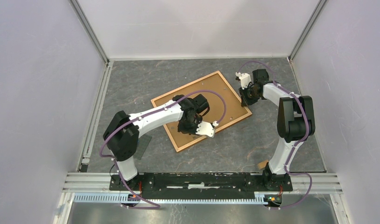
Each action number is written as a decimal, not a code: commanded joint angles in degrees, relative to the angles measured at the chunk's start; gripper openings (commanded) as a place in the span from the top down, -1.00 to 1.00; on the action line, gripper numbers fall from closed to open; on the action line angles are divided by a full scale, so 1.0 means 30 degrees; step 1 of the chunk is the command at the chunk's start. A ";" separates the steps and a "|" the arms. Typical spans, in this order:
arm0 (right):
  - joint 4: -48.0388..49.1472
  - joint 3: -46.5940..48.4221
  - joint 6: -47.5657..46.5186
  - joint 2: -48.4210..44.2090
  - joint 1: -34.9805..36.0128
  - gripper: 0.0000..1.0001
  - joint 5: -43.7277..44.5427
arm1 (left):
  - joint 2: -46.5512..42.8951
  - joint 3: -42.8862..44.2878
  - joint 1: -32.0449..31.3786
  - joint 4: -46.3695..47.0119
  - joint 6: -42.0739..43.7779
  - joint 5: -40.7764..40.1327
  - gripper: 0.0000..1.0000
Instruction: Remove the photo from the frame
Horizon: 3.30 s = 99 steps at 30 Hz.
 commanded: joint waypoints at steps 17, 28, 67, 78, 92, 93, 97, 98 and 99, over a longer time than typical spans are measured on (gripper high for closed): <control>0.0134 0.0332 -0.0671 -0.0338 -0.0113 0.18 -0.0199 | -0.0142 0.2339 0.2093 0.1567 -0.4089 0.1460 0.96; -0.0012 -0.0156 -0.4417 -0.4471 -0.0135 -0.17 -0.8866 | 0.1423 0.8005 0.5747 -0.0525 -1.1145 0.9777 0.96; 1.2550 -0.0703 0.7642 -0.6086 0.6582 1.00 -0.9827 | -0.1737 0.1997 1.0726 2.1105 -3.3710 1.4740 -0.64; 1.6629 -0.0463 1.3601 -0.4500 0.6848 1.00 -1.0765 | -0.1493 0.1554 1.0490 2.3753 -3.5177 1.4494 0.11; 0.8860 0.0023 0.3395 -0.5918 0.5630 -0.44 -0.6225 | -0.0556 0.5591 1.5251 0.5540 -2.2303 0.9455 0.96; 0.8263 -0.0188 0.2802 -0.6261 0.5435 -0.50 -0.5508 | -0.0035 0.6275 1.5686 0.3867 -2.0996 0.7941 0.96; 0.8676 -0.1460 0.2726 -0.7355 0.4400 -0.77 -0.3629 | 0.2458 0.8932 1.7193 -0.0744 -1.7853 0.4709 0.96; 0.8677 -0.1599 0.2935 -0.7477 0.4122 -0.82 -0.3388 | 0.2945 0.9324 1.7506 -0.1212 -1.7484 0.4169 0.96; 0.8671 -0.1643 0.3065 -0.7480 0.3894 -0.88 -0.3280 | 0.3272 0.9607 1.7692 -0.1566 -1.7124 0.3541 0.96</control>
